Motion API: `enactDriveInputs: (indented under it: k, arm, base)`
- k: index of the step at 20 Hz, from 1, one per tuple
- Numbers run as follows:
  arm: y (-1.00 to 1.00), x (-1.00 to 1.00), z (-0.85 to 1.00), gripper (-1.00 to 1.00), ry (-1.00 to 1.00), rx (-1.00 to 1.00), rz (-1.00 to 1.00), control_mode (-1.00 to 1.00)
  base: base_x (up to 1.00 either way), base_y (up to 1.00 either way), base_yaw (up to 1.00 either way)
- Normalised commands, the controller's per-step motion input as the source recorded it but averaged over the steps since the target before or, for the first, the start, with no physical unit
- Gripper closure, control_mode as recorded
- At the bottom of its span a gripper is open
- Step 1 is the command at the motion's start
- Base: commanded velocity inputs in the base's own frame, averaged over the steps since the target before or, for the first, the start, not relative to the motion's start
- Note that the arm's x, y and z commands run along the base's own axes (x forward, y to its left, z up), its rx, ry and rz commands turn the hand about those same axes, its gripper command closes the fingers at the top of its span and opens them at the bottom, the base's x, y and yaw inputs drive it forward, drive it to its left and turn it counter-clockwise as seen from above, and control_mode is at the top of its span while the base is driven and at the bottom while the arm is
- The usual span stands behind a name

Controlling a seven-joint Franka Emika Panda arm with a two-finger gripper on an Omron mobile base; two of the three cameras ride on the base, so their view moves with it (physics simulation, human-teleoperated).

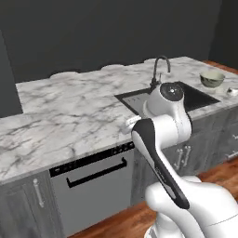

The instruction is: Clear the mugs and bowl far away from the sink.

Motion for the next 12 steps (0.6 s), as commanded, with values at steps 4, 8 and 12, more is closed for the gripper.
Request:
enactDriveInputs:
  k: [4,8,12]
  arm:
    - [0.0,0.0,0.0,-1.0,0.0,0.0,0.0,1.0]
    - [0.0,0.0,0.0,-1.0,0.0,0.0,0.0,1.0]
    - [0.0,0.0,0.0,-1.0,0.0,0.0,0.0,1.0]
  base:
    - [0.32,-0.28,-0.46]
    - [0.53,-0.51,-0.27]
    - [0.66,-0.79,-0.11]
